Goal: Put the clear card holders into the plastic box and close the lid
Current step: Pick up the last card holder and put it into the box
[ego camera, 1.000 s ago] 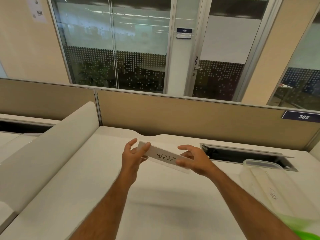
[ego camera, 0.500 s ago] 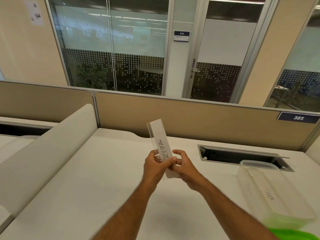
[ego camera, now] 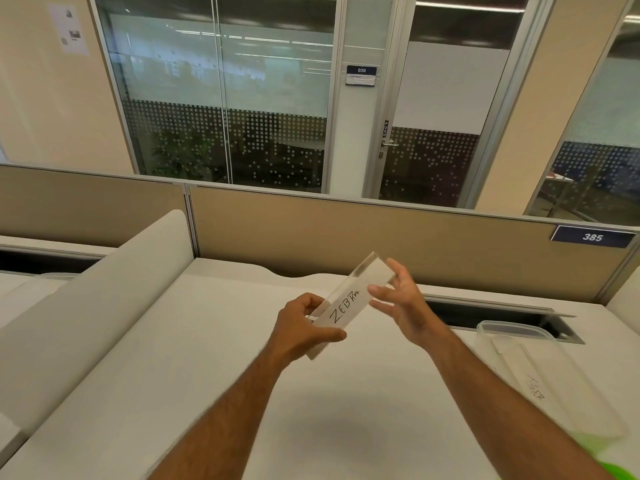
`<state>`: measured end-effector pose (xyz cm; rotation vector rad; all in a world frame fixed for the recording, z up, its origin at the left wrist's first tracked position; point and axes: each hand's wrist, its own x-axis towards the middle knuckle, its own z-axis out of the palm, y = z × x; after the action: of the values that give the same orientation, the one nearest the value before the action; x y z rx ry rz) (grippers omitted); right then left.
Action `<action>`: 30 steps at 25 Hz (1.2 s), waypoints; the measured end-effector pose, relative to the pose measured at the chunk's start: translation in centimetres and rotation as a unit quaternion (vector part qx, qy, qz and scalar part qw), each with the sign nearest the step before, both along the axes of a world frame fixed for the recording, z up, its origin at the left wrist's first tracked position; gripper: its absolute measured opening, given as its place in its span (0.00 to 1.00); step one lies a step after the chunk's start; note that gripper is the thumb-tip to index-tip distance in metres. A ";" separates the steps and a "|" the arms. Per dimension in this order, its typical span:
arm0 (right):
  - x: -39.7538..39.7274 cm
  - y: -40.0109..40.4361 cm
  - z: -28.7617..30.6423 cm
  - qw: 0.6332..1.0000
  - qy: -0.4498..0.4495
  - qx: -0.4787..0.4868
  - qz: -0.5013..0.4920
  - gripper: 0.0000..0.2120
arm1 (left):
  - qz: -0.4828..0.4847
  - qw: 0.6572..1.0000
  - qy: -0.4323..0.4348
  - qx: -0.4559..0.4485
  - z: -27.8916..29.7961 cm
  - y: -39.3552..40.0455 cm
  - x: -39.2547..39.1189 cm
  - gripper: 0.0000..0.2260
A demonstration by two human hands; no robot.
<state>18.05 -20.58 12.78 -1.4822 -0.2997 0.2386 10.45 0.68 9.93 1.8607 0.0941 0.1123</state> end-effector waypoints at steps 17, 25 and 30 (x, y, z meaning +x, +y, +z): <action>0.8 -4.2 0.0 0.992 -0.075 0.028 -0.100 0.23 | 0.059 0.951 -0.135 -0.272 1.5 0.8 1.2 0.15; 1.9 -4.6 1.7 0.988 -0.096 0.049 -0.106 0.28 | 0.061 0.932 -0.172 -0.312 4.2 0.0 2.6 0.06; 1.9 -5.0 1.8 0.990 -0.104 0.021 -0.096 0.28 | 0.060 0.936 -0.173 -0.302 3.9 0.0 2.5 0.06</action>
<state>19.94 -25.59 14.59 -1.4863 -0.3249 -0.0783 12.99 0.70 13.86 1.1981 -0.0053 0.4441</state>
